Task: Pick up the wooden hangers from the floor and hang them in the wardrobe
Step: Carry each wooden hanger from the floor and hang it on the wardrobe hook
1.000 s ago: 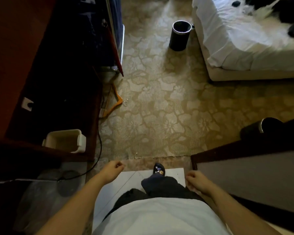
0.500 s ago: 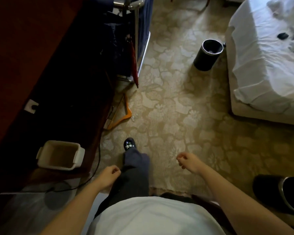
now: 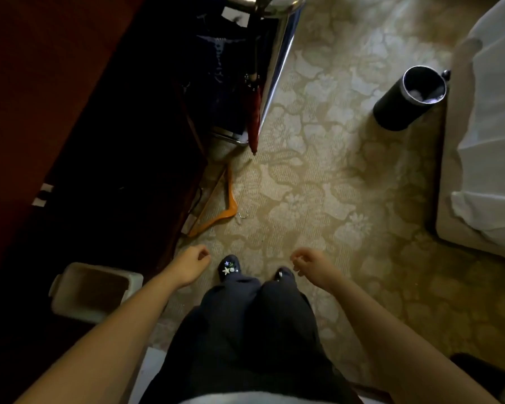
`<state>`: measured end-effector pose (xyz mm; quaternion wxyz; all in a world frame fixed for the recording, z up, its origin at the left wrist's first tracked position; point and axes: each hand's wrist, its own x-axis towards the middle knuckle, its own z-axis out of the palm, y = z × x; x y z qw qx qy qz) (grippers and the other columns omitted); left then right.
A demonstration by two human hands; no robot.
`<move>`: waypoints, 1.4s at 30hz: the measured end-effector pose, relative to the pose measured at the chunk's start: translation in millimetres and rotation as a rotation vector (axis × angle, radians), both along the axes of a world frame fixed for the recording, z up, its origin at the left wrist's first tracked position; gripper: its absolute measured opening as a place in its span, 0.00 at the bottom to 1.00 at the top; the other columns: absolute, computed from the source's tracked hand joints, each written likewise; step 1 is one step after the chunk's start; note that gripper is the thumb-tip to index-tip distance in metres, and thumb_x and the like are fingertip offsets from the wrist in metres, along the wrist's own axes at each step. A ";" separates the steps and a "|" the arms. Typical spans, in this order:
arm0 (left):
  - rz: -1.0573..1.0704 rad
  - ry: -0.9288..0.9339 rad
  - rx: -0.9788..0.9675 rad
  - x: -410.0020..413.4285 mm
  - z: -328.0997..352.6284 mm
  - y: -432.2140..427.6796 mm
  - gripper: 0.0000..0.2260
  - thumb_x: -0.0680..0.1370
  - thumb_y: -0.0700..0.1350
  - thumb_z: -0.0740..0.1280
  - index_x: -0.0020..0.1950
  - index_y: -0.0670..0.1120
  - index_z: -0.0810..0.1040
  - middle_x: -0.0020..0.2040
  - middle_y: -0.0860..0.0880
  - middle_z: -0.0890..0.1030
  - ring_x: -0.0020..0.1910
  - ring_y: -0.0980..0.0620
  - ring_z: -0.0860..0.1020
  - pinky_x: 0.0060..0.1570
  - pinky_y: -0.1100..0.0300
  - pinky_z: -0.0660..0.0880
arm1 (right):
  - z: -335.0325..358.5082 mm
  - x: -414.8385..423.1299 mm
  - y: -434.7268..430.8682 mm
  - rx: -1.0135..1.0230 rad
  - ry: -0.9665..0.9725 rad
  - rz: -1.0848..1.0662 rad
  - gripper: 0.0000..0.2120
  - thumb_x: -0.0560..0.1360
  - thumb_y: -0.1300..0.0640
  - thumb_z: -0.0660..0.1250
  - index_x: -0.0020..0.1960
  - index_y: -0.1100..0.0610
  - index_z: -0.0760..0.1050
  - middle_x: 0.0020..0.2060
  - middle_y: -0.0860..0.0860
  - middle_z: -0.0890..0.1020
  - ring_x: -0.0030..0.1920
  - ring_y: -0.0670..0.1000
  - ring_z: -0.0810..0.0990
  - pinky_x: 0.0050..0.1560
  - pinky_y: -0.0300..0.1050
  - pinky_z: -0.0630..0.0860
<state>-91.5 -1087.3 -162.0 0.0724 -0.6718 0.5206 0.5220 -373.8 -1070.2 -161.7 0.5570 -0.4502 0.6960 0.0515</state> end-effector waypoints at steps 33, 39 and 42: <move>0.081 -0.208 0.031 30.9 -586.0 -172.8 0.34 0.79 0.52 0.61 0.78 0.48 0.45 0.78 0.49 0.43 0.77 0.45 0.50 0.73 0.47 0.56 | -601.6 97.1 -272.7 -0.042 0.137 0.606 0.14 0.77 0.54 0.63 0.60 0.57 0.75 0.56 0.56 0.80 0.56 0.55 0.79 0.55 0.46 0.75; 0.048 -0.226 0.022 40.8 -628.1 -199.5 0.38 0.78 0.54 0.62 0.77 0.50 0.38 0.78 0.49 0.39 0.77 0.43 0.46 0.73 0.46 0.54 | -645.9 109.5 -294.2 -0.025 0.055 0.569 0.19 0.76 0.53 0.66 0.64 0.59 0.71 0.58 0.56 0.79 0.57 0.55 0.79 0.60 0.50 0.76; -0.034 -0.248 0.040 37.3 -638.2 -201.3 0.40 0.77 0.55 0.63 0.76 0.51 0.36 0.77 0.48 0.36 0.76 0.39 0.41 0.73 0.43 0.53 | -655.7 118.8 -298.8 -0.021 0.006 0.516 0.15 0.76 0.57 0.65 0.61 0.59 0.74 0.56 0.56 0.81 0.55 0.54 0.80 0.58 0.49 0.77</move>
